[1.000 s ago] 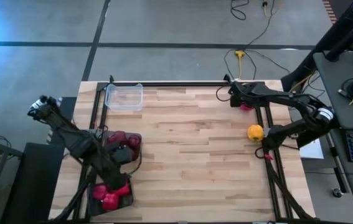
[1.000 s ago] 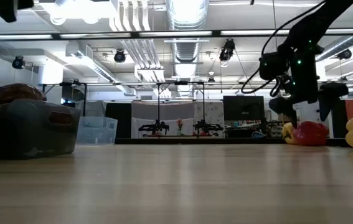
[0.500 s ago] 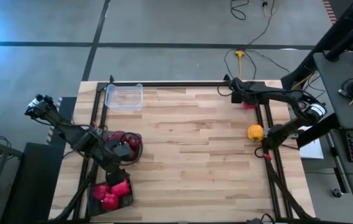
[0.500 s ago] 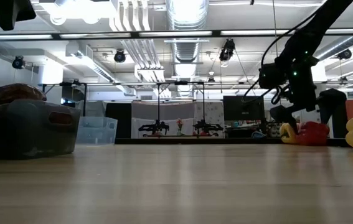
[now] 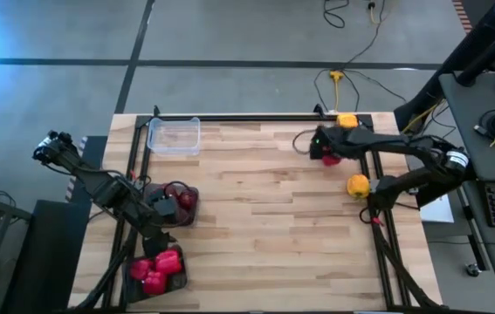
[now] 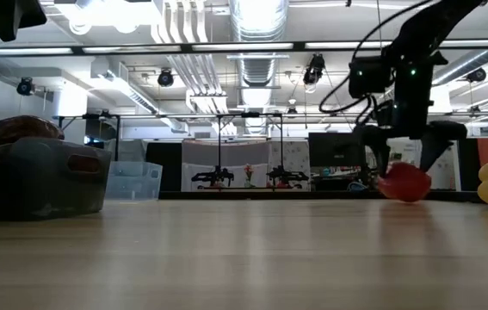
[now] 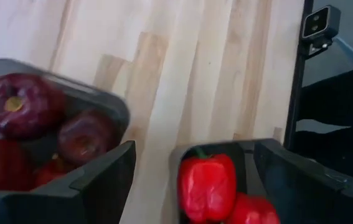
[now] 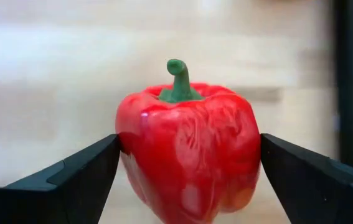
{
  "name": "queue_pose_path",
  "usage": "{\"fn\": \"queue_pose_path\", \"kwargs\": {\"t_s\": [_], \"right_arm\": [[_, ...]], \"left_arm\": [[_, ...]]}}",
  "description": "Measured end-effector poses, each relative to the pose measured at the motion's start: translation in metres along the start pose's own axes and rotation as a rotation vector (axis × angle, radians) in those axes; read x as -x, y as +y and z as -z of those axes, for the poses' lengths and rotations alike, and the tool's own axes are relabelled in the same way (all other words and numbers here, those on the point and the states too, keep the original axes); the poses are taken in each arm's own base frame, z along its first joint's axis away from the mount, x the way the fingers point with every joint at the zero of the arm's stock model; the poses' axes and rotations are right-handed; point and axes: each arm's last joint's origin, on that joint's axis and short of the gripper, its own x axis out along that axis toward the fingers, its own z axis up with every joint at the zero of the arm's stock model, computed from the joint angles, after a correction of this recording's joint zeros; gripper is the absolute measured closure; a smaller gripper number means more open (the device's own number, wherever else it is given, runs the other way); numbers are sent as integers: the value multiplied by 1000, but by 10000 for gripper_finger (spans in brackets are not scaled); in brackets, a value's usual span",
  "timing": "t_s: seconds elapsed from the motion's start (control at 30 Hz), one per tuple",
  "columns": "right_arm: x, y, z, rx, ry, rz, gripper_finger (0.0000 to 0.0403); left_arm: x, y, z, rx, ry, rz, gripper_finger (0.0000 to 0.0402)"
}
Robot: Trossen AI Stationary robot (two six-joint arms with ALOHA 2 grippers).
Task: Sort produce into baskets
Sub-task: Put the red bell pepper into the bottom black bin
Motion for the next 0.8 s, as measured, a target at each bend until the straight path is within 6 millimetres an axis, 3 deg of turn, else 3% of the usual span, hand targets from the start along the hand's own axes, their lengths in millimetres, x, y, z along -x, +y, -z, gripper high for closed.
{"fn": "queue_pose_path", "kwargs": {"t_s": [0.23, 0.37, 0.5, 0.63, 0.8], "right_arm": [[15, 43, 53, 190, -32, -170, 35], [30, 73, 97, 231, -27, -301, 35], [49, 101, 141, 356, -32, -361, 35], [71, 135, 191, 573, -65, -439, 35], [98, 180, 261, 844, -87, -572, 35]], "left_arm": [[16, 17, 11, -5, 25, -70, 107], [24, 24, 15, 22, 8, -81, 108], [24, 17, 22, 44, -47, -30, 101], [4, 2, 33, -13, -121, 17, 82], [-39, -19, 43, 42, -233, 144, 55]]}}
